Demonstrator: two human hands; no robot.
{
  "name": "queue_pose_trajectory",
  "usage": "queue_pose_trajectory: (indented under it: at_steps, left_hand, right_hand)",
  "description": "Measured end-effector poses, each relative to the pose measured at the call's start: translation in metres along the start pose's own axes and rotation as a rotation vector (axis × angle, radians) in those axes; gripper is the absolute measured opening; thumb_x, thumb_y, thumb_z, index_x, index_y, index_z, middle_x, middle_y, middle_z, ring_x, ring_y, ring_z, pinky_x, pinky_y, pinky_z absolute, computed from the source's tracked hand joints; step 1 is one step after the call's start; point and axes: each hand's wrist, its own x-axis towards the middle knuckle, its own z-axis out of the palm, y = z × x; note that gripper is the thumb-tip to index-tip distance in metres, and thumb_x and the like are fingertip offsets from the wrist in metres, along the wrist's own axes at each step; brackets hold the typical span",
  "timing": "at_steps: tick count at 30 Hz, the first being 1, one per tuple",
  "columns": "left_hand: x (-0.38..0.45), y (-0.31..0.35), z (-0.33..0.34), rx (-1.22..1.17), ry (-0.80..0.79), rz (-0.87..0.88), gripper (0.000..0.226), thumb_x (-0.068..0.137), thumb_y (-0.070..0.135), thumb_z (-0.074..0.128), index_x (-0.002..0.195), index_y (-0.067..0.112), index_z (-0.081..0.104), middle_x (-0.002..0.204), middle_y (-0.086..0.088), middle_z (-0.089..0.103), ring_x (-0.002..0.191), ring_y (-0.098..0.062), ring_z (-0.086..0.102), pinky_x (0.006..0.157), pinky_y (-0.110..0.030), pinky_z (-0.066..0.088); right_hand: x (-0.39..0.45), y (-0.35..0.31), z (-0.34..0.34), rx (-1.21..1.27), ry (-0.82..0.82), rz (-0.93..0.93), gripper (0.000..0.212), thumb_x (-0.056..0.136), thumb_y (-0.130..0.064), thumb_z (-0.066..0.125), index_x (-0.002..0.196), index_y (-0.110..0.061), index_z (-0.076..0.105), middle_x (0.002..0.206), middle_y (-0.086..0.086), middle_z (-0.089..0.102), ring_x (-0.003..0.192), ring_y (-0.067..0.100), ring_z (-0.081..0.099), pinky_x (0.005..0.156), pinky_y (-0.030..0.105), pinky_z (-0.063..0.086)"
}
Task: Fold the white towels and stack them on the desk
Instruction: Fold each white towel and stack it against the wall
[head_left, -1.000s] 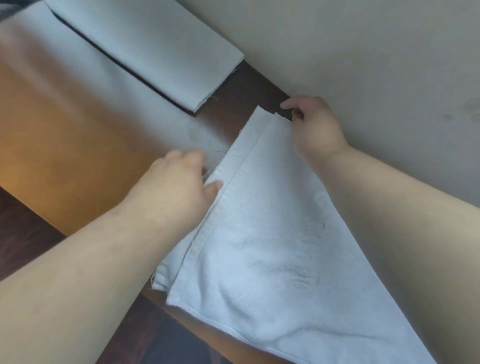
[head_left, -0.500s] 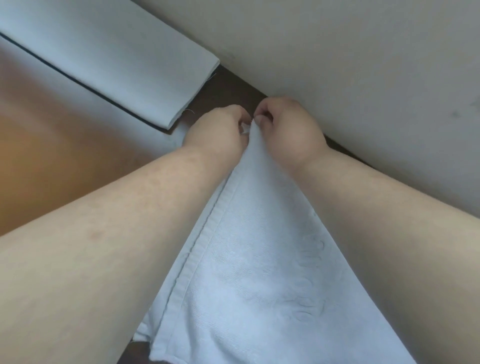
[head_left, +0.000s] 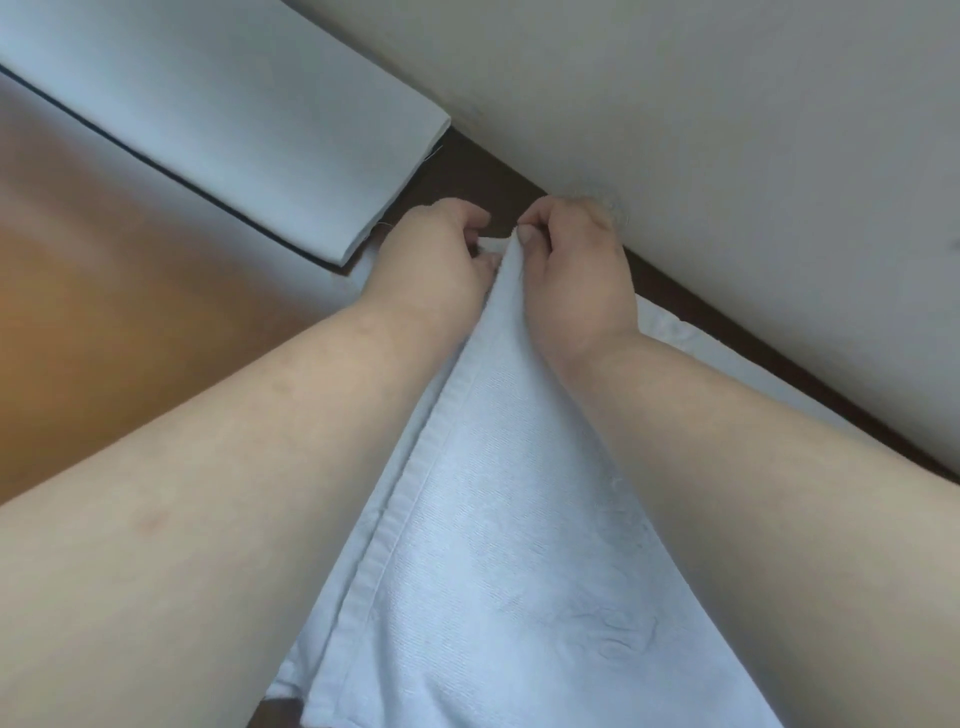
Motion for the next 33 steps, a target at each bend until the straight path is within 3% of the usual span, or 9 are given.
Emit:
queue_pose_trajectory:
  at_steps: [6, 10, 12, 15, 20, 24, 29, 31, 33]
  left_hand:
    - [0.004, 0.010, 0.003, 0.017, -0.006, -0.007, 0.021, 0.089, 0.035, 0.061, 0.105, 0.029, 0.071, 0.093, 0.011, 0.070, 0.086, -0.004, 0.064, 0.077, -0.018, 0.050]
    - [0.004, 0.010, 0.000, -0.156, -0.005, -0.053, 0.021, 0.094, 0.028, 0.057, 0.111, 0.025, 0.069, 0.098, 0.008, 0.070, 0.094, -0.010, 0.065, 0.087, -0.029, 0.053]
    - [0.006, 0.012, 0.000, -0.022, 0.006, -0.044, 0.024, 0.093, 0.040, 0.054, 0.107, 0.026, 0.067, 0.097, 0.005, 0.069, 0.093, -0.014, 0.063, 0.083, -0.029, 0.051]
    - [0.004, 0.018, -0.003, 0.245, -0.033, -0.003, 0.036, 0.087, 0.060, 0.052, 0.093, 0.026, 0.064, 0.080, 0.006, 0.064, 0.079, -0.019, 0.060, 0.067, -0.029, 0.043]
    - [0.013, 0.026, -0.007, 0.382, -0.161, 0.011, 0.025, 0.088, 0.050, 0.057, 0.095, 0.027, 0.063, 0.095, -0.001, 0.068, 0.090, -0.022, 0.061, 0.071, -0.026, 0.041]
    - [0.020, 0.029, -0.005, 0.515, -0.162, 0.051, 0.032, 0.095, 0.041, 0.051, 0.112, 0.017, 0.065, 0.106, -0.012, 0.068, 0.099, -0.032, 0.061, 0.072, -0.028, 0.038]
    - [0.010, 0.013, 0.002, 0.419, -0.039, 0.064, 0.025, 0.097, 0.033, 0.048, 0.111, 0.014, 0.056, 0.102, -0.010, 0.062, 0.092, -0.032, 0.058, 0.073, -0.034, 0.041]
    - [0.014, 0.012, 0.001, 0.369, -0.039, 0.060, 0.022, 0.097, 0.030, 0.047, 0.109, 0.012, 0.053, 0.092, -0.006, 0.056, 0.082, -0.027, 0.051, 0.070, -0.035, 0.037]
    - [0.018, 0.013, -0.001, 0.351, -0.086, 0.038, 0.021, 0.097, 0.030, 0.049, 0.110, 0.014, 0.054, 0.087, -0.002, 0.054, 0.080, -0.024, 0.049, 0.071, -0.033, 0.035]
  right_hand:
    - [-0.001, 0.001, 0.004, 0.055, 0.065, 0.003, 0.015, 0.097, -0.019, 0.054, 0.102, -0.013, 0.067, 0.104, 0.004, 0.061, 0.097, 0.014, 0.053, 0.085, 0.020, 0.037]
    - [0.003, 0.007, 0.009, -0.031, 0.017, 0.030, 0.015, 0.096, -0.027, 0.053, 0.099, -0.026, 0.067, 0.103, -0.006, 0.060, 0.088, 0.003, 0.045, 0.078, 0.020, 0.034]
    - [0.006, 0.007, 0.010, -0.026, 0.020, 0.052, 0.014, 0.095, -0.028, 0.054, 0.097, -0.028, 0.067, 0.102, -0.010, 0.060, 0.087, 0.000, 0.044, 0.077, 0.019, 0.032]
    - [0.010, 0.007, 0.008, 0.022, -0.010, 0.125, 0.012, 0.091, -0.028, 0.055, 0.090, -0.033, 0.065, 0.095, -0.017, 0.057, 0.086, 0.000, 0.049, 0.073, 0.018, 0.031]
    - [0.025, 0.005, 0.007, 0.048, -0.115, 0.256, 0.012, 0.092, -0.033, 0.054, 0.083, -0.036, 0.062, 0.077, -0.018, 0.061, 0.078, 0.004, 0.059, 0.070, 0.024, 0.042]
    - [0.027, 0.004, 0.004, 0.055, -0.115, 0.250, 0.013, 0.094, -0.034, 0.052, 0.087, -0.036, 0.064, 0.089, -0.016, 0.067, 0.085, 0.005, 0.062, 0.076, 0.024, 0.046]
    - [0.002, -0.003, -0.006, 0.136, -0.091, 0.183, 0.031, 0.096, -0.020, 0.045, 0.117, -0.027, 0.067, 0.120, -0.009, 0.066, 0.111, 0.009, 0.058, 0.090, 0.018, 0.038]
    - [-0.026, -0.001, -0.004, 0.071, -0.038, 0.042, 0.041, 0.093, -0.014, 0.040, 0.124, -0.022, 0.065, 0.131, -0.001, 0.061, 0.122, 0.016, 0.053, 0.104, 0.026, 0.035]
    - [-0.044, 0.001, 0.002, -0.096, -0.075, -0.015, 0.047, 0.094, -0.014, 0.036, 0.135, -0.023, 0.056, 0.146, 0.002, 0.048, 0.138, 0.021, 0.039, 0.118, 0.041, 0.020]
